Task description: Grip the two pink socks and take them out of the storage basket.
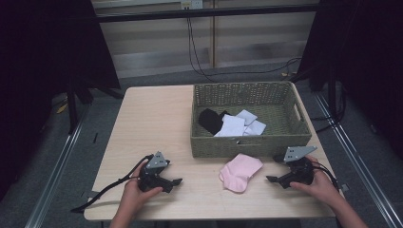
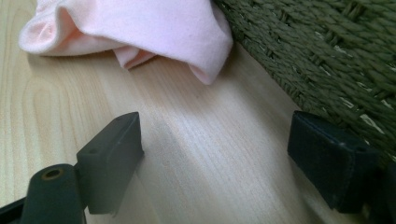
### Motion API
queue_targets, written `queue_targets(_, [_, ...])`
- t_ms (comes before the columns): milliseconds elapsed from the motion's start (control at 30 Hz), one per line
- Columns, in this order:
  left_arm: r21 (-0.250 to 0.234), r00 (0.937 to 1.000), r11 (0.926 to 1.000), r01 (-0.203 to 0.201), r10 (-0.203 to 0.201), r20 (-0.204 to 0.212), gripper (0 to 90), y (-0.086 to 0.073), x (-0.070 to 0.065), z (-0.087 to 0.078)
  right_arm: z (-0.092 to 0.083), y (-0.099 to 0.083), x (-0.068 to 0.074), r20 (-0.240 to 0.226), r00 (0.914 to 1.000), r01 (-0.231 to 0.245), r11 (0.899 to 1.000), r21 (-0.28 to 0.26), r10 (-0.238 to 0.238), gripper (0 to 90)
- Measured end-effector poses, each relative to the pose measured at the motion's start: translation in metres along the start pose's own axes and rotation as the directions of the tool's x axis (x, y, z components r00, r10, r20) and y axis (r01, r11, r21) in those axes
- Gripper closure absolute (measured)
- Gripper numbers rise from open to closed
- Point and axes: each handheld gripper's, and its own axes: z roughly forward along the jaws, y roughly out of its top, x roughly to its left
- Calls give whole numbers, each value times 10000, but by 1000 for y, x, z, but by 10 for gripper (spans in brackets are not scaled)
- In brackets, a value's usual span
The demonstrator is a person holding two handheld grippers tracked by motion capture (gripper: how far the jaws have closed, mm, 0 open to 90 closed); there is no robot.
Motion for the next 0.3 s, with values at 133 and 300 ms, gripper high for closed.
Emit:
queue_targets(133, [-8, 10000, 10000, 8, -8, 2, 131, 0, 0, 0, 0, 0, 0, 65, 9999, -104, 9999, -2, 104, 171])
queue_targets(300, [0, 10000, 10000, -1, 1, 4, 130, 0, 0, 0, 0, 0, 0, 101, 9999, -132, 9999, -3, 132, 168])
